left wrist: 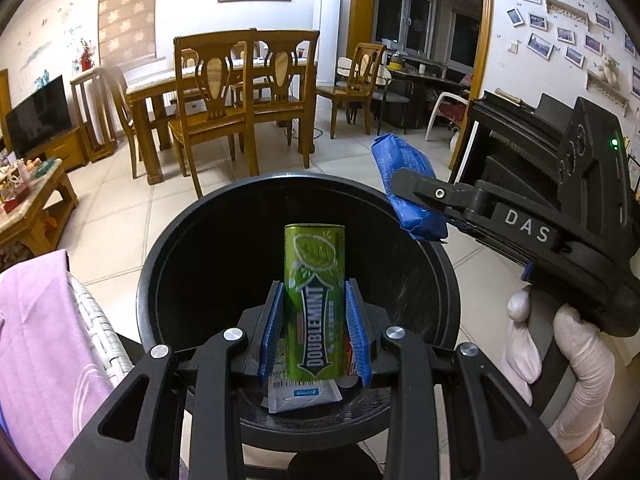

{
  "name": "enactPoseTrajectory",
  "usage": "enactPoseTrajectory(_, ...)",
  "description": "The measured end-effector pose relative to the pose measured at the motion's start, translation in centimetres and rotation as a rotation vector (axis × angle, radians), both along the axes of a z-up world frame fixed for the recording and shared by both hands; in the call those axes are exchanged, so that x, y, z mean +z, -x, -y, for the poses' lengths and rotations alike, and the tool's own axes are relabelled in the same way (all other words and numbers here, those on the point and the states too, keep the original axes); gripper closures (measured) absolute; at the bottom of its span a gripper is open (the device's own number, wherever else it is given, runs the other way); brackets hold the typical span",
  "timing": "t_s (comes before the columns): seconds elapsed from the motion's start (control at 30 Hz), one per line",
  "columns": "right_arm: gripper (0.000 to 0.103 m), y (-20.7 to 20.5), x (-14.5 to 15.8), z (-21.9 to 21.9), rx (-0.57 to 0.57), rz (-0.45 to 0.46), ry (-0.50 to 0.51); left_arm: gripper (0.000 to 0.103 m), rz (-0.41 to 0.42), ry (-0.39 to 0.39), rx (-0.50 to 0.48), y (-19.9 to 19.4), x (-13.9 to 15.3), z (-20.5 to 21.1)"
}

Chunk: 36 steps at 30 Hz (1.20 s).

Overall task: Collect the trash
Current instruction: 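Carry tin and blue packet over the bin and open both tools, then return to the table and grasp the blue plastic strip with left tool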

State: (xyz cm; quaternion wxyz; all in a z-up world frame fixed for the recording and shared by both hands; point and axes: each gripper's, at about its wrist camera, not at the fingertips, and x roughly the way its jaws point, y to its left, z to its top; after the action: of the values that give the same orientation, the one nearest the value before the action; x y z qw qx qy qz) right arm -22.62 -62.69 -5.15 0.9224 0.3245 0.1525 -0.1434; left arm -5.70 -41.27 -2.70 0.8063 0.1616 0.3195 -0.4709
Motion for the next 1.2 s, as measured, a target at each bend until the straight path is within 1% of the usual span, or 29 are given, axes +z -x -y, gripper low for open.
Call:
enactPoseTrajectory(0.23, 0.067, -0.6, -0.9, -0.2, -0.003, -0.019, -0.002, 0.072, -0.005, -0.013, 0.001, -0.3, -0.3, 0.5)
enactPoseTrajectory(0.37, 0.065, -0.7, -1.0, -0.7, -0.001, -0.031, -0.006, 0.071, 0.007, -0.004, 0.006, -0.2, 0.1, 0.3)
enactPoseTrajectory(0.43, 0.053, -0.5, -1.1, -0.9, -0.002, -0.032, -0.011, 0.071, 0.019, -0.001, 0.012, 0.1, 0.4, 0.2)
enactPoseTrajectory(0.47, 0.04, -0.4, -1.2, -0.8, -0.008, -0.029, -0.017, 0.07, 0.021, 0.0, 0.012, 0.1, 0.4, 0.1)
enactPoseTrajectory(0.5, 0.034, -0.3, -1.2, -0.8, -0.015, -0.021, -0.024, 0.07, 0.024, 0.0, 0.014, 0.1, 0.5, 0.0)
enactPoseTrajectory(0.53, 0.034, -0.1, -0.9, -0.9, -0.019, -0.007, -0.027, 0.07, 0.026, 0.0, 0.017, 0.2, 0.6, -0.1)
enactPoseTrajectory(0.57, 0.034, 0.0, -0.9, -1.0, -0.017, -0.003, -0.025, 0.069, 0.026, 0.001, 0.018, 0.2, 0.7, -0.2)
enactPoseTrajectory(0.63, 0.032, 0.0, -0.8, -1.2, -0.016, -0.001, -0.02, 0.06, 0.032, 0.004, 0.027, 0.4, 1.0, -0.6)
enactPoseTrajectory(0.67, 0.03, 0.1, -0.7, -1.2, -0.017, 0.004, -0.022, 0.049, 0.04, 0.006, 0.035, 0.5, 1.1, -0.8)
enactPoseTrajectory(0.7, 0.029, 0.2, -0.7, -1.3, -0.017, 0.01, -0.025, 0.041, 0.049, 0.011, 0.043, 0.6, 1.3, -1.0)
enactPoseTrajectory(0.77, 0.026, 0.1, -0.5, -1.6, -0.009, 0.013, -0.029, 0.036, 0.066, 0.019, 0.06, 0.6, 1.8, -1.6)
enactPoseTrajectory(0.97, 0.02, -0.9, -0.2, -3.0, 0.03, 0.015, -0.03, 0.03, 0.069, 0.027, 0.127, -0.3, 2.4, -4.5)
enactPoseTrajectory(1.2, 0.02, -3.1, 0.2, -6.9, 0.131, 0.001, -0.006, 0.03, 0.046, 0.019, 0.253, -2.6, 2.2, -10.2)
